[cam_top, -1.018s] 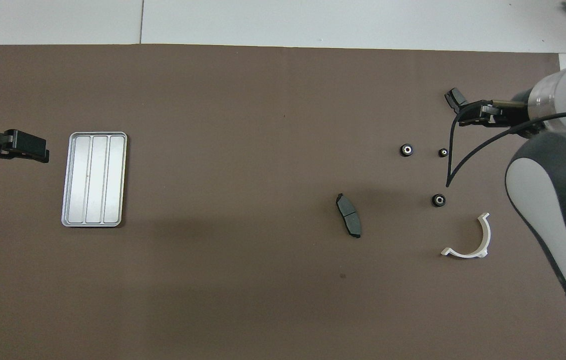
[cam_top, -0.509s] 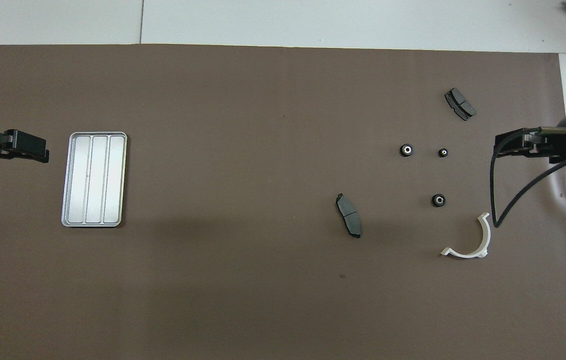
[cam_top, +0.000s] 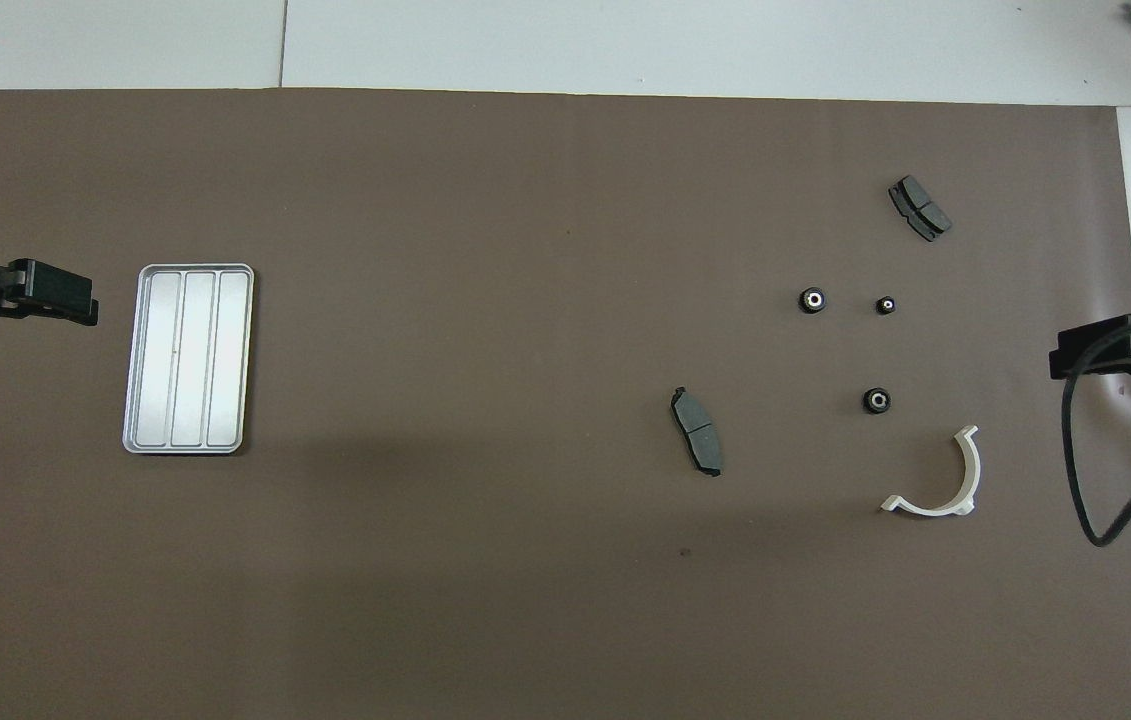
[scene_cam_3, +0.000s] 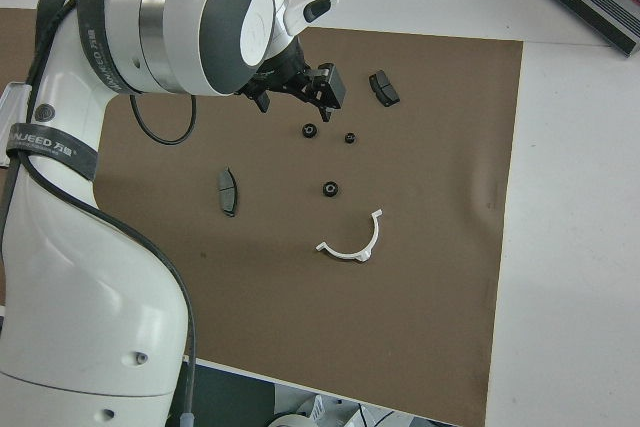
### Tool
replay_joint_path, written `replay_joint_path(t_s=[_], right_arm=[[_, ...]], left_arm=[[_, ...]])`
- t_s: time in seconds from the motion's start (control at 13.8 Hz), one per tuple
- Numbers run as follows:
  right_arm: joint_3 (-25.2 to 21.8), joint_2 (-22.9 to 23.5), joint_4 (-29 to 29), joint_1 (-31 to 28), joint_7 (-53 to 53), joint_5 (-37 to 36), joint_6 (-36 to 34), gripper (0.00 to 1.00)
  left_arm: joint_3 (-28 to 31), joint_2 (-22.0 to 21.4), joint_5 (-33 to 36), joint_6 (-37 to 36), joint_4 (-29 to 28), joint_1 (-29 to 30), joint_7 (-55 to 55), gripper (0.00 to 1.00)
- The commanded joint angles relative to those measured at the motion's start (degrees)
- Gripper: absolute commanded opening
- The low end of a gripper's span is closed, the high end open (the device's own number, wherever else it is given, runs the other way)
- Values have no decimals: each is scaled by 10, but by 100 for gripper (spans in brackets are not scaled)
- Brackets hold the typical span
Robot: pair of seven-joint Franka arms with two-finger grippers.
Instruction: Place bearing gear from tray to pile
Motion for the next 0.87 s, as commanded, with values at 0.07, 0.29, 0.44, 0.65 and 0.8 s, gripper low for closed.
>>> replay_joint_path(t_s=[0.07, 0.29, 0.44, 0.65, 0.8], right_arm=[[-3, -5, -5, -5, 30, 38, -14, 100], [-2, -6, -8, -6, 21, 22, -11, 100], [-2, -8, -11, -6, -5, 8, -8, 100], [-1, -10, -14, -5, -3, 8, -10, 100], [0, -10, -15, -5, -3, 8, -11, 100]], left_arm=[[3, -13, -4, -1, -14, 0, 1, 100], [3, -13, -4, -1, -14, 0, 1, 100], [3, -13, -4, -1, -14, 0, 1, 100], [3, -13, -4, -1, -14, 0, 1, 100], [3, -13, -4, -1, -14, 0, 1, 100]])
